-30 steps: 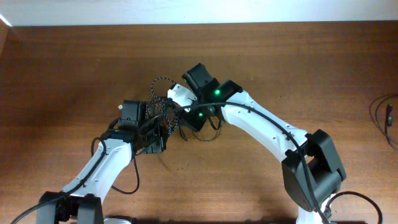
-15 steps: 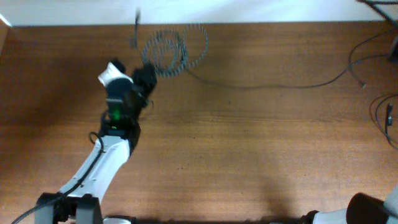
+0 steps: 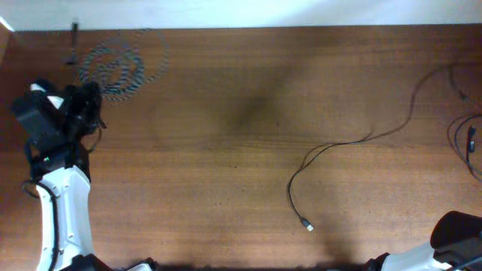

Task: Untangle cables

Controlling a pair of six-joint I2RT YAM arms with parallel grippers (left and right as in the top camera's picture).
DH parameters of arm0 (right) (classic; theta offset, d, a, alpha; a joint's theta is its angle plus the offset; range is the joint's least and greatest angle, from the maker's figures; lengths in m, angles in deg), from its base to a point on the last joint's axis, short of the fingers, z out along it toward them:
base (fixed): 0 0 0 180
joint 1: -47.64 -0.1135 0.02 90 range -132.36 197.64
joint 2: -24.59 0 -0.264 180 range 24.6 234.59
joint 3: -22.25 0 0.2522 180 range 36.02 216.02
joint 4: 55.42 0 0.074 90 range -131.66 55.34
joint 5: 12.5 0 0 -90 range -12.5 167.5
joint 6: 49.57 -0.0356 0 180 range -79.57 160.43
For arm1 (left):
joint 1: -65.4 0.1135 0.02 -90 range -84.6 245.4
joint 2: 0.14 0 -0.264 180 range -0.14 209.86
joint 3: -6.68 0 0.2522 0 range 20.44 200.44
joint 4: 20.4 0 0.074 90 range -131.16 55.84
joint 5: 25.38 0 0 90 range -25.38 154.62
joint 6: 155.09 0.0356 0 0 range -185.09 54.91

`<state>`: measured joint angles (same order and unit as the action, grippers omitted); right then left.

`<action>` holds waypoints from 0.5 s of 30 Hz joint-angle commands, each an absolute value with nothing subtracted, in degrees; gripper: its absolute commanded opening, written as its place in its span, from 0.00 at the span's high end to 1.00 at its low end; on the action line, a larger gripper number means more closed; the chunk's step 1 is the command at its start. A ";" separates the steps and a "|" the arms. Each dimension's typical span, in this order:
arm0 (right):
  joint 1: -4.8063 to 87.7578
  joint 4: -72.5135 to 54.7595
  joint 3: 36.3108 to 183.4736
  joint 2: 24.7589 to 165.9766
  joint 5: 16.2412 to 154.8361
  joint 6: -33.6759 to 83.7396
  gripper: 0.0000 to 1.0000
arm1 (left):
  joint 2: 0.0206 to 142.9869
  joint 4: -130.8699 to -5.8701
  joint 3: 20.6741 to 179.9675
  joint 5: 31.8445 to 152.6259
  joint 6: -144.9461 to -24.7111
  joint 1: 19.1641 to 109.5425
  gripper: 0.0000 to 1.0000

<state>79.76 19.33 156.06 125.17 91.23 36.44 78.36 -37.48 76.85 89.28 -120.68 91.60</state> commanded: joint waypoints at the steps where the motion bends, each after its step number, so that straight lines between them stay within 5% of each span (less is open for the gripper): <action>1: 79.87 4.01 163.61 124.93 99.23 40.03 0.96 | 77.53 -45.19 77.44 96.30 -110.46 86.18 1.00; 7: 79.91 -38.57 169.38 128.14 75.30 40.88 0.96 | 77.94 -52.97 77.44 79.65 -107.83 69.98 1.00; 11: 76.94 -5.13 169.31 143.44 92.22 36.90 0.96 | 80.39 -53.61 77.44 75.47 -107.83 64.28 1.00; 15: 76.63 6.98 169.31 156.93 82.82 36.94 0.90 | 80.74 -56.21 77.44 74.79 -107.83 64.28 1.00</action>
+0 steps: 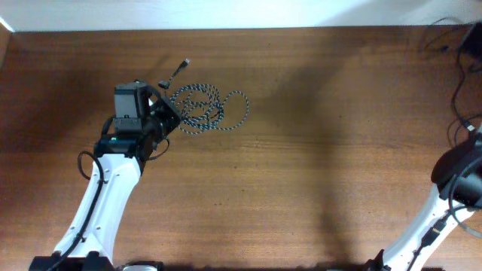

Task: Untangle cables

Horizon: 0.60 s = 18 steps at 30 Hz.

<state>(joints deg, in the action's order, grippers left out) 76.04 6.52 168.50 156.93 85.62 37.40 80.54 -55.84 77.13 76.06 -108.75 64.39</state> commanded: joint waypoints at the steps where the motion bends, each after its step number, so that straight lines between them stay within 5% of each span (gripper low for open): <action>1: 76.63 7.07 169.31 157.08 82.42 36.97 0.66 | 80.74 -56.16 77.44 74.77 -107.83 64.28 0.99; 2: 76.70 7.96 169.31 157.08 77.90 36.94 0.29 | 80.74 -56.21 77.44 74.79 -107.83 64.28 0.98; 3: 76.68 9.19 168.74 157.12 74.75 36.97 0.23 | 80.74 -56.58 77.44 74.79 -107.83 64.28 0.97; 4: 77.14 8.66 165.59 157.43 74.38 36.97 0.01 | 80.74 -57.26 77.44 74.79 -107.83 64.28 0.96; 11: 79.50 6.11 159.67 170.39 82.23 36.99 0.01 | 80.74 -60.62 77.39 74.62 -107.85 64.28 0.94; 12: 79.52 5.56 159.67 172.12 82.95 36.97 0.05 | 80.76 -60.62 77.39 74.62 -107.85 64.28 0.93; 13: 79.54 5.23 159.67 172.95 84.19 36.97 0.19 | 80.76 -60.62 77.39 74.62 -107.85 64.28 0.93; 14: 79.43 4.31 159.65 173.10 90.45 36.97 0.53 | 80.76 -60.62 77.39 74.62 -107.85 64.28 0.93; 16: 79.39 -3.03 159.67 173.10 98.73 31.30 0.84 | 80.76 -60.64 77.39 74.66 -107.85 64.28 0.92; 17: 79.21 -9.78 159.67 173.10 102.75 25.51 0.93 | 80.76 -60.67 77.39 74.64 -107.88 64.28 0.92; 18: 79.15 -16.95 159.72 173.10 110.84 20.20 0.78 | 80.76 -60.62 77.39 74.66 -107.88 64.28 0.92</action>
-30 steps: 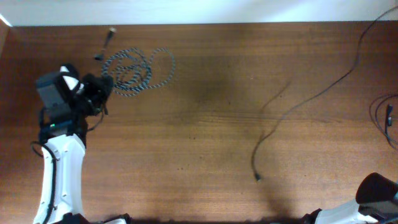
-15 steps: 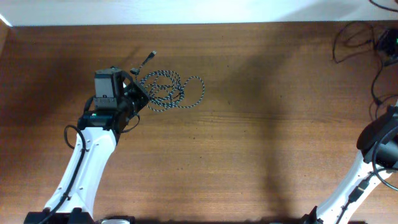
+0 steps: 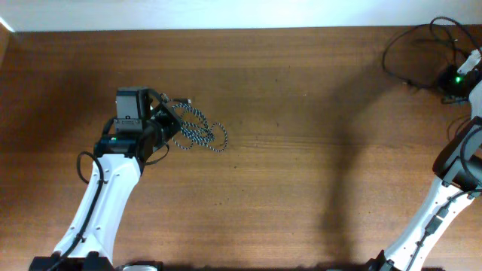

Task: Untangle cables

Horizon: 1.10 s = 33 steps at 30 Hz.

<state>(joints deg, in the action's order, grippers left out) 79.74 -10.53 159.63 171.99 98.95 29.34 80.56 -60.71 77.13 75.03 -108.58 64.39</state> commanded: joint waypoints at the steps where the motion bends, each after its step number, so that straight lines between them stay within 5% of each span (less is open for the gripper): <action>1: 79.30 -17.87 160.15 173.06 110.18 18.91 0.31 | 80.76 -60.67 77.39 74.71 -107.88 64.28 0.92; 2: 80.00 -13.35 161.00 172.93 103.45 18.93 0.01 | 80.76 -60.80 77.39 74.84 -107.88 64.28 0.92; 6: 86.80 -5.11 172.41 162.41 105.02 25.95 0.01 | 80.76 -56.05 77.39 76.85 -107.83 62.48 1.00; 10: 87.47 -0.17 176.04 138.90 116.35 32.07 0.01 | 81.79 -18.18 77.39 77.35 -110.87 43.27 1.00; 14: 87.47 6.61 176.04 126.74 121.50 31.85 0.01 | 112.17 13.80 82.51 66.49 -127.68 18.22 1.00; 17: 87.47 10.67 176.02 125.69 121.50 31.85 0.01 | 134.33 8.86 106.57 81.88 -125.73 8.45 1.00; 20: 87.45 12.12 176.02 125.69 122.18 31.81 0.01 | 135.18 -11.71 120.54 76.69 -106.70 6.42 0.97; 23: 87.45 13.14 176.02 125.69 122.38 30.54 0.01 | 135.77 -14.18 122.83 70.14 -101.89 6.44 0.92; 24: 87.41 13.47 176.02 125.69 122.40 30.52 0.01 | 137.06 -13.19 122.83 69.96 -101.93 6.57 0.61; 25: 87.41 13.67 176.02 125.69 122.38 30.54 0.01 | 137.54 -13.45 122.83 70.86 -101.89 6.57 0.01; 30: 87.41 14.67 176.02 125.72 122.36 30.56 0.01 | 137.52 -13.45 123.88 91.12 -98.02 12.56 0.01; 31: 87.41 14.70 176.02 125.72 122.36 30.56 0.01 | 137.52 -18.24 125.33 98.95 -87.29 15.62 0.01; 33: 87.41 14.74 176.02 125.72 122.36 30.56 0.01 | 137.52 -40.80 129.37 91.91 -70.68 17.87 0.01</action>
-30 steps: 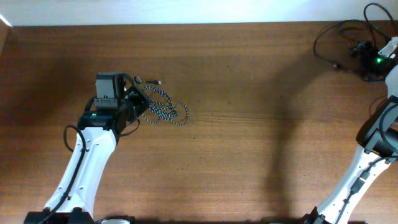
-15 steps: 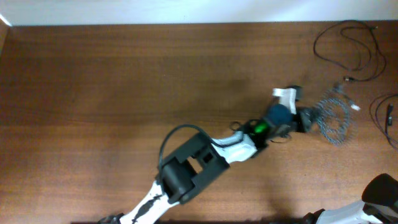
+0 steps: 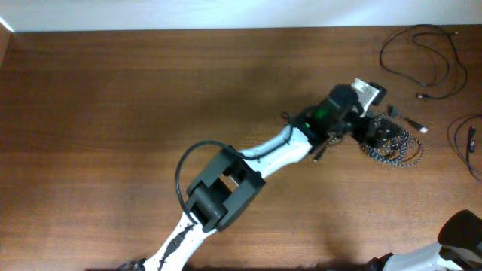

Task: Untangle cables

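Note:
The overhead view is the only one given. My left arm stretches from the bottom left across the table to the right side. Its gripper [image 3: 374, 128] is at the left edge of a coiled black-and-white braided cable [image 3: 395, 148] and looks shut on it, though the dark fingers merge with the coil. The cable's plug end [image 3: 419, 128] sticks out to the right. A thin black cable [image 3: 422, 56] lies in loose loops at the far right corner, apart from the braided one. Of my right arm only a dark part [image 3: 461, 235] shows at the bottom right; its gripper is out of view.
Another thin black cable [image 3: 461, 139] loops at the right edge of the wooden table [image 3: 113, 113]. The left arm's black elbow joint [image 3: 222, 188] hangs over the table's middle front. A white wall runs along the far edge.
My left gripper was at the left-centre with the braided cable; now it is at the right side with the cable beside it. The right arm has left the far right corner, where the black cable lies.
The braided coil lay at the far left corner by my left gripper, and a black cable trailed across the right half. Then the left gripper held the coil at left-centre while the right arm had the black cable at the far right. Now both cables lie apart on the right.

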Controlling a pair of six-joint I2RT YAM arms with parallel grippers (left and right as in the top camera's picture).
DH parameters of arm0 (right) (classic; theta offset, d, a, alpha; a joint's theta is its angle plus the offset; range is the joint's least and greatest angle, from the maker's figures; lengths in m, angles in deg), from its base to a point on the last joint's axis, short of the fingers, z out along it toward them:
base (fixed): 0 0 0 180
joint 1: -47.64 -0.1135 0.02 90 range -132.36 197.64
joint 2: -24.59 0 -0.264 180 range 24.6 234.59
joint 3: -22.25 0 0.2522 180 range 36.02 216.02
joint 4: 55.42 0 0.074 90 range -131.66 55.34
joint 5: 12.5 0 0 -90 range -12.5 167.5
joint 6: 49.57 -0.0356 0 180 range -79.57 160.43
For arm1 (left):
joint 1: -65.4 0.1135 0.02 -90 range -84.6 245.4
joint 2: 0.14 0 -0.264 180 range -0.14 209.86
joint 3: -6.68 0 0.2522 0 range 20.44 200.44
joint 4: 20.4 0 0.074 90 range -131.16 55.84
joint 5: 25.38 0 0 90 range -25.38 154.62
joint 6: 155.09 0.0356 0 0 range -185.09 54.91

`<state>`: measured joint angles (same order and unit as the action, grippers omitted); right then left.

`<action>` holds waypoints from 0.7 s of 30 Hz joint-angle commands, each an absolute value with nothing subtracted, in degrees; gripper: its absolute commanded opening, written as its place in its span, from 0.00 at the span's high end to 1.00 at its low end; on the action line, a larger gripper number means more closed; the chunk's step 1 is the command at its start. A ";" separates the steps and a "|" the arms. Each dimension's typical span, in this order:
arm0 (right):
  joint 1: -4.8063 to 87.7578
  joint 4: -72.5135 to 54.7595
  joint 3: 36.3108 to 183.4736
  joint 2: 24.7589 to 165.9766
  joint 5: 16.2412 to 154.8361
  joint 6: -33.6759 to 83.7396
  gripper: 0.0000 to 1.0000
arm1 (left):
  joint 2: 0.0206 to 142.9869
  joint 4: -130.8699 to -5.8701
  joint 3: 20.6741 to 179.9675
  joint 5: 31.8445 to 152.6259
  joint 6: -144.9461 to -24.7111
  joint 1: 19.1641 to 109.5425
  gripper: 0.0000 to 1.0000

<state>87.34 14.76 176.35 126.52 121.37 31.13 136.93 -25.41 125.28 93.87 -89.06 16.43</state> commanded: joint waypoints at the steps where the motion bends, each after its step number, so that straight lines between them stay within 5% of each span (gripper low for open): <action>1: 87.41 14.74 176.02 125.72 122.38 30.56 0.01 | 137.52 -46.46 130.90 89.18 -66.13 17.92 0.01; 6: 87.41 14.94 176.02 125.72 132.19 30.54 0.01 | 124.36 -72.34 144.19 52.46 -61.96 27.91 0.01; 13: 84.24 -6.94 176.02 116.08 145.00 21.27 0.01 | 83.84 -96.62 144.19 56.89 -61.98 65.83 0.01; 18: 81.79 0.31 168.72 101.85 136.35 30.85 0.01 | 69.33 -98.81 143.97 55.41 -61.34 75.38 0.01; 21: 69.03 0.01 153.70 88.91 126.42 38.87 0.01 | 68.04 -90.87 143.97 49.77 -61.34 75.38 0.01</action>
<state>75.23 0.03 161.27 95.29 133.33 31.72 67.43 -93.98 144.03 52.52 -62.24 74.99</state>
